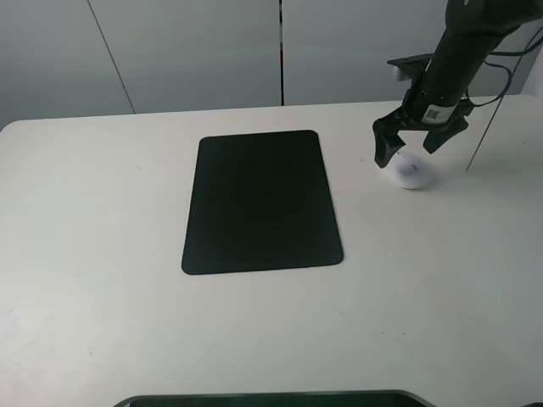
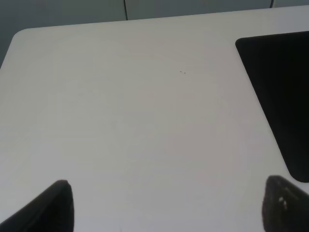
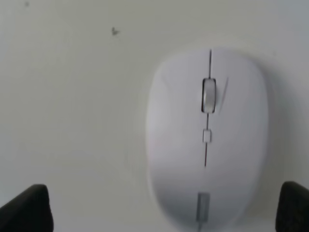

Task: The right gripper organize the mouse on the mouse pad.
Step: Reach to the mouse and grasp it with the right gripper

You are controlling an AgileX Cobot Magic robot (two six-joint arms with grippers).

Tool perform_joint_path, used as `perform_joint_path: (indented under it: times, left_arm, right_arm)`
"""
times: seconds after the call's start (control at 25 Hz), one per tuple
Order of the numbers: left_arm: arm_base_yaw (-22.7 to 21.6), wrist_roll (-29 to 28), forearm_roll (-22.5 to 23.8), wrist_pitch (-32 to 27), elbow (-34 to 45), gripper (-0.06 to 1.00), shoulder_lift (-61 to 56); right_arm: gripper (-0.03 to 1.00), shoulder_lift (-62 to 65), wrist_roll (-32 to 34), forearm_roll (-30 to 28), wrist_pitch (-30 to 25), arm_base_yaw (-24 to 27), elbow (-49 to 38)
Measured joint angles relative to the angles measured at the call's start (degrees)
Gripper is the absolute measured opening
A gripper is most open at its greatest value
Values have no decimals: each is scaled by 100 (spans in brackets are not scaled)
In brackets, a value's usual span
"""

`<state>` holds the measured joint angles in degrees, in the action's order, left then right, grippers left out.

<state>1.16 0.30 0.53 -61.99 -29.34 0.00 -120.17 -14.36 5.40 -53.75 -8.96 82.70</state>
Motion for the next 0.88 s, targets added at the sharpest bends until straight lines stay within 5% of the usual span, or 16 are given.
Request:
perform_joint_path:
  times: [0.88]
  left_arm:
    - [0,-30,0,0,0,75,0]
  right_arm:
    - [70,-548,33,-152,518,0,68]
